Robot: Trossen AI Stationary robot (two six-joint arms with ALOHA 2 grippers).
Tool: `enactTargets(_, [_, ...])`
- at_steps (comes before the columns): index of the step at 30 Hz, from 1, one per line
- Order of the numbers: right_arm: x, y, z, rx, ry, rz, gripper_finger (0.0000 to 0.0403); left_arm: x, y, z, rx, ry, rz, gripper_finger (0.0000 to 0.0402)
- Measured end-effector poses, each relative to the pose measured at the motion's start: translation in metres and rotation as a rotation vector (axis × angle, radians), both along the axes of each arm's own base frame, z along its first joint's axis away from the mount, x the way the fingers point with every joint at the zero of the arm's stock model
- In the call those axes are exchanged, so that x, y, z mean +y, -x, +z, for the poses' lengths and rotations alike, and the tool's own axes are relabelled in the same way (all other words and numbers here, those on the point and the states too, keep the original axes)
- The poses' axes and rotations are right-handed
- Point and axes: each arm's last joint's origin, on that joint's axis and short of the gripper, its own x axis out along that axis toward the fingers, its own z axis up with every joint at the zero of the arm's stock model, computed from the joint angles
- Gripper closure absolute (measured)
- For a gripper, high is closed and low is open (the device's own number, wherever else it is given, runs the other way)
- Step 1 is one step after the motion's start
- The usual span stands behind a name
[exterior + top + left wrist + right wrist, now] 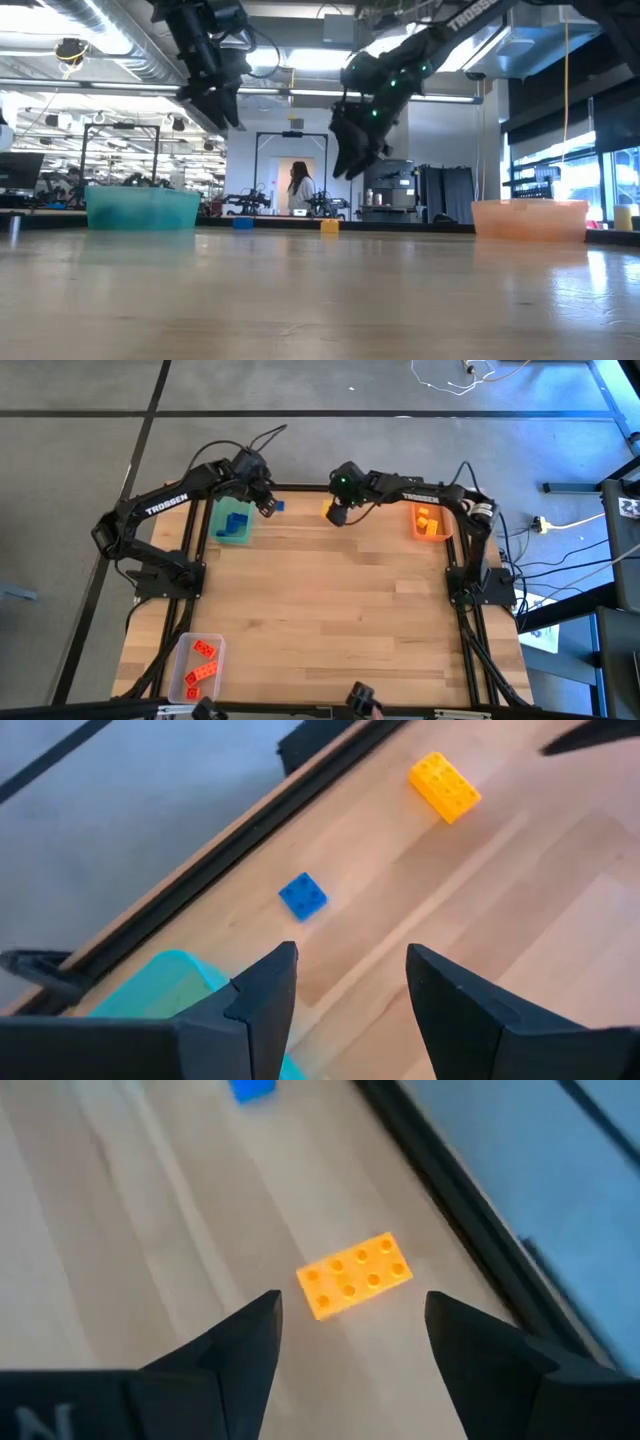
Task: Sort & place blocks by color
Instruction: Put the yellow game piece into the orange bin
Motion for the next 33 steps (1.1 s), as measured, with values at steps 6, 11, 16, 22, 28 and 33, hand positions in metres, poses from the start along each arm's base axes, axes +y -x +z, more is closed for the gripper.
enactTargets(6, [-0.005,-0.002,-0.018,0.054,0.028,0.316,0.0157,0.002,0.001,0.000,0.002,0.000,-0.006,0.0221])
enactTargets(11, [-0.012,-0.002,-0.028,0.014,0.010,0.479,0.0157,0.002,0.002,0.000,0.010,-0.007,-0.016,0.0221])
enactTargets(16, [-0.020,-0.002,-0.038,-0.034,-0.048,0.503,0.0157,0.002,0.002,0.000,0.014,-0.010,-0.024,0.0221])
enactTargets(22, [-0.027,-0.002,-0.053,-0.039,-0.083,0.501,0.0157,0.002,0.002,0.000,0.014,-0.010,-0.024,0.0221])
enactTargets(28, [-0.029,-0.005,-0.070,-0.039,-0.112,0.514,0.0157,0.002,0.001,0.000,0.013,-0.009,-0.023,0.0221])
enactTargets(33, [-0.031,-0.009,-0.080,-0.041,-0.100,0.512,0.0157,0.002,0.001,0.000,0.010,-0.005,-0.022,0.0221])
